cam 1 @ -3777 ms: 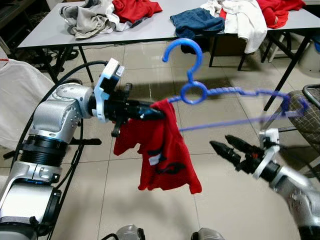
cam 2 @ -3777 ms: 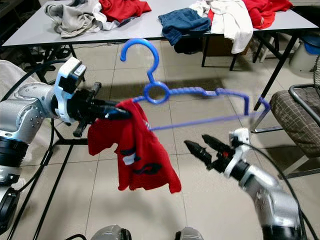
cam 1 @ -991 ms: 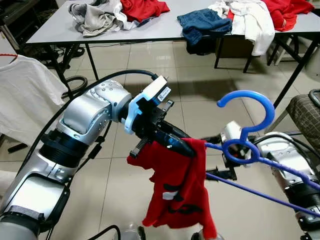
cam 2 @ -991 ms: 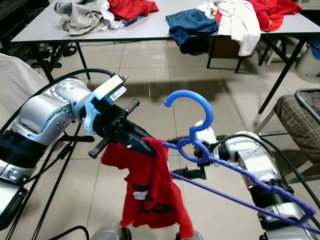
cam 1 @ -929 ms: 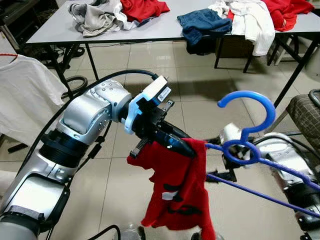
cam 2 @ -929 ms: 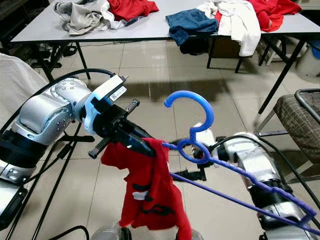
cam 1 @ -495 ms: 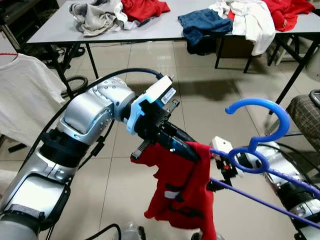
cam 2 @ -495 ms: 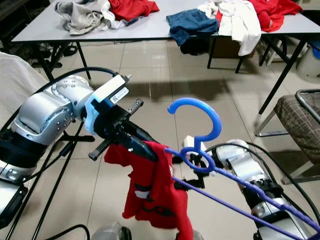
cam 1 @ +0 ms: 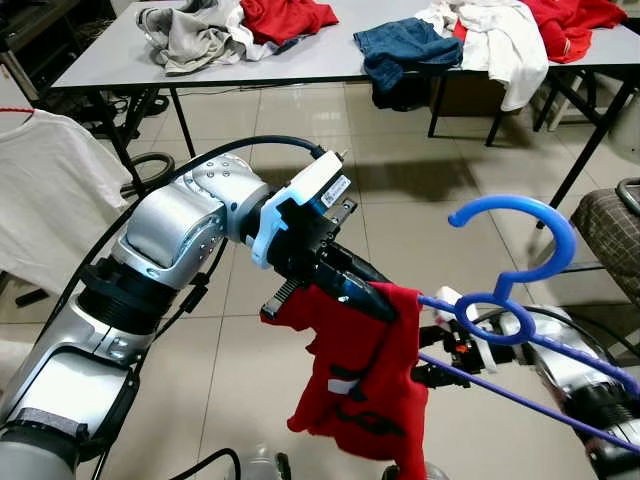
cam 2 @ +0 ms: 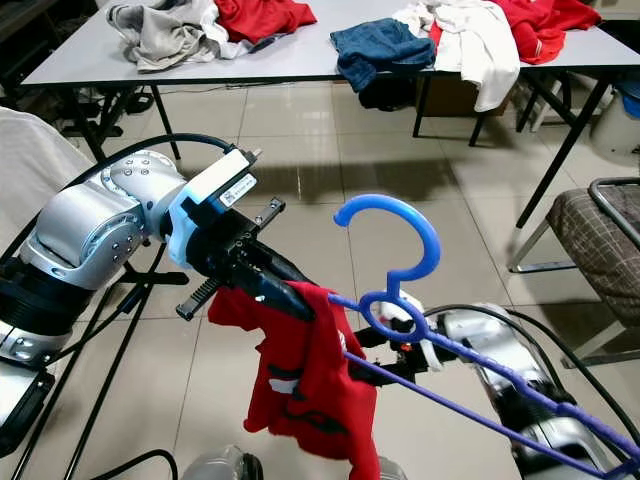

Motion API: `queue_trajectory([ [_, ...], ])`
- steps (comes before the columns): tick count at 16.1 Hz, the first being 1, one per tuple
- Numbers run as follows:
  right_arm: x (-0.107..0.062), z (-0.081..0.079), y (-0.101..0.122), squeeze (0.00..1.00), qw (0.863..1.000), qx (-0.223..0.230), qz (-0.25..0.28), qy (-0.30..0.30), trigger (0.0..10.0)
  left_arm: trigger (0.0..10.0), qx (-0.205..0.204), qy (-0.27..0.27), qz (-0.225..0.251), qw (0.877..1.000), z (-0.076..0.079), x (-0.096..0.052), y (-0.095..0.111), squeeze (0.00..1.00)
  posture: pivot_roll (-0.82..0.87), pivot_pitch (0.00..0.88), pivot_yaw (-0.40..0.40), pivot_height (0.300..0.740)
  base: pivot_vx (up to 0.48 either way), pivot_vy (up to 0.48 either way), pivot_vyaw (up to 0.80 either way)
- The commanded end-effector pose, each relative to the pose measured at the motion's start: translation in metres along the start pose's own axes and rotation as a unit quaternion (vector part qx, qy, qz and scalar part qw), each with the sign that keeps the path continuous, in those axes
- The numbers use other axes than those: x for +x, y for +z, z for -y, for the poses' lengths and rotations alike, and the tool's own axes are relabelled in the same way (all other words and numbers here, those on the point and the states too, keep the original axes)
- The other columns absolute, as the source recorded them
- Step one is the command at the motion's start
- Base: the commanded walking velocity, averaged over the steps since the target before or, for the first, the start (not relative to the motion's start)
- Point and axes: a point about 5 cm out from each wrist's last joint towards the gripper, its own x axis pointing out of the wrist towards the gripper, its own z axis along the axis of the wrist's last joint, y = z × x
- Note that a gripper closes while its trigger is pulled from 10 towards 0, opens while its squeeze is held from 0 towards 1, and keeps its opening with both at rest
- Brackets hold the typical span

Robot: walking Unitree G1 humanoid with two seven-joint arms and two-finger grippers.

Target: Hang hanger

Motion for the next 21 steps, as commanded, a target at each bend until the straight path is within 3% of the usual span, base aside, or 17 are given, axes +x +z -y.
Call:
queue_trajectory([
  [1,-0.003,-0.001,-0.003,0.00,1.000,0.004,0.005,-0.013,0.0,0.0,0.010,0.017,-0.003,1.000,0.000,-0.008,0.004,0.00,-0.08,0.000,0.061,0.740,0.000,0.000,0.00],
  [3,-0.006,0.000,-0.009,0.00,0.998,0.030,0.014,-0.052,0.0,0.0,0.006,0.033,-0.004,0.999,0.000,-0.012,0.001,0.00,-0.08,0.000,0.063,0.740,0.000,0.000,0.00],
  [5,-0.012,0.011,-0.014,0.00,0.986,0.086,0.040,-0.136,0.0,0.0,-0.003,0.051,-0.005,0.999,0.002,-0.018,-0.004,0.00,-0.09,0.000,0.067,0.740,0.000,0.000,0.00],
  [9,-0.024,0.020,-0.022,0.00,0.961,0.120,0.067,-0.239,0.0,0.0,-0.011,0.083,-0.005,0.996,0.002,-0.028,-0.008,0.00,-0.09,0.000,0.069,0.740,0.000,0.000,0.00],
  [13,-0.046,0.026,-0.013,0.00,0.910,0.164,0.181,-0.336,0.0,0.0,-0.029,0.160,-0.030,0.986,0.001,-0.041,-0.025,0.00,-0.10,0.000,0.065,0.740,0.000,0.000,0.00],
  [15,-0.063,0.021,-0.010,0.00,0.872,0.182,0.252,-0.378,0.0,0.0,-0.043,0.225,-0.046,0.972,0.004,-0.056,-0.040,0.00,-0.11,0.000,0.067,0.740,0.000,0.000,0.00],
  [16,-0.065,0.020,-0.010,0.00,0.869,0.182,0.256,-0.381,0.0,0.0,-0.045,0.235,-0.050,0.970,0.004,-0.058,-0.043,0.00,-0.11,0.000,0.067,0.740,0.000,0.000,0.00],
  [17,-0.072,0.014,-0.009,0.00,0.859,0.188,0.274,-0.389,0.0,0.0,-0.048,0.284,-0.072,0.955,0.004,-0.068,-0.053,0.00,-0.11,0.000,0.070,0.740,0.000,0.000,0.00],
  [19,-0.077,0.009,-0.007,0.00,0.854,0.188,0.283,-0.393,0.0,0.0,-0.054,0.316,-0.088,0.943,0.007,-0.075,-0.062,0.00,-0.12,0.000,0.070,0.740,0.000,0.000,0.00],
  [20,-0.088,0.004,0.000,0.00,0.837,0.194,0.313,-0.404,0.0,0.0,-0.062,0.344,-0.096,0.932,0.011,-0.081,-0.071,0.00,-0.13,0.000,0.069,0.740,0.000,0.000,0.00],
  [21,-0.092,0.004,0.003,0.00,0.829,0.198,0.326,-0.409,0.0,0.0,-0.063,0.349,-0.097,0.930,0.013,-0.083,-0.074,0.00,-0.13,0.000,0.069,0.740,0.000,0.000,0.00],
])
